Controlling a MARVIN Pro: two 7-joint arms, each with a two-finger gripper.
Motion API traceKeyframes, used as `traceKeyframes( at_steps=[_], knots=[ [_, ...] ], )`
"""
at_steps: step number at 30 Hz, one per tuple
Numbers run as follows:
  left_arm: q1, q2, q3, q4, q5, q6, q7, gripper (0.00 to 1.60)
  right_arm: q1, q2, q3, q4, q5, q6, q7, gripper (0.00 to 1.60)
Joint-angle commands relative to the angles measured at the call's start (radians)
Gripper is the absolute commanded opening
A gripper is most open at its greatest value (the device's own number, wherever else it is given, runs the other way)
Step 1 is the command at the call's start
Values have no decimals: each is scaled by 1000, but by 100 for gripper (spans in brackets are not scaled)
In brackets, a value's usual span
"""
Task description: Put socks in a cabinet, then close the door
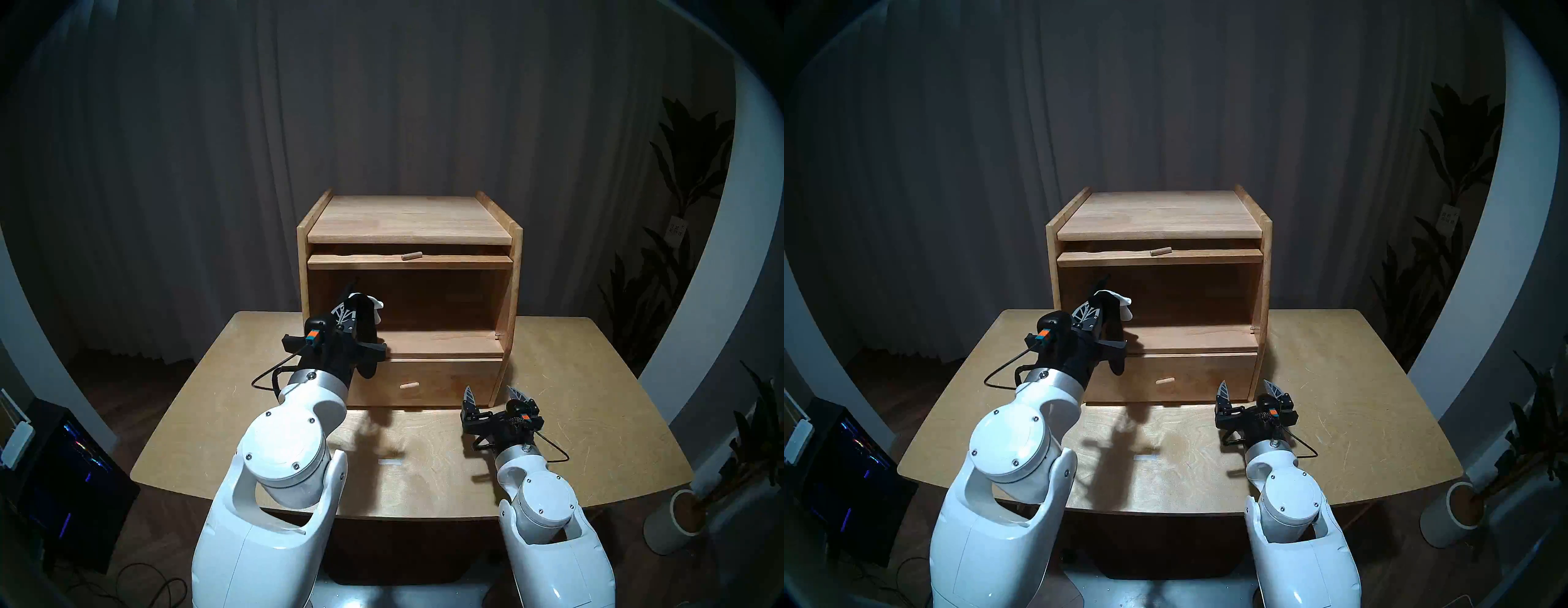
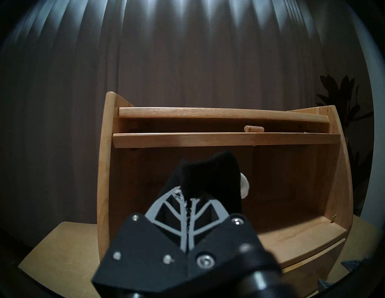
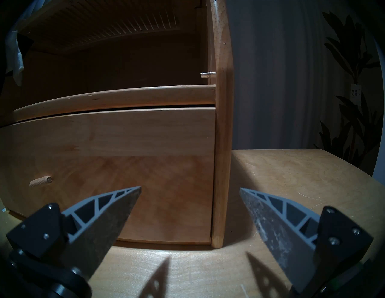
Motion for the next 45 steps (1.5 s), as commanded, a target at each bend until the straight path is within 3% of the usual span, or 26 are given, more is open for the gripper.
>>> traceKeyframes(
  at_steps=[1, 12, 19, 30, 45],
  knots=[
    [-117, -33, -3, 22, 15, 63, -12, 0, 5, 0, 1, -23, 0, -7, 0, 160],
    [-225, -68, -33, 159, 57, 81, -2, 0, 6, 0, 1, -21, 0, -7, 0, 160],
    [-287, -80, -30, 292, 76, 57, 15, 0, 5, 0, 1, -23, 0, -7, 0, 160],
    [-375, -101, -12, 407, 77, 41, 38, 0, 5, 0, 1, -22, 0, -7, 0, 160],
    [-525, -172, -54, 644, 118, 19, 58, 0, 7, 0, 1, -19, 0, -6, 0, 160]
  ],
)
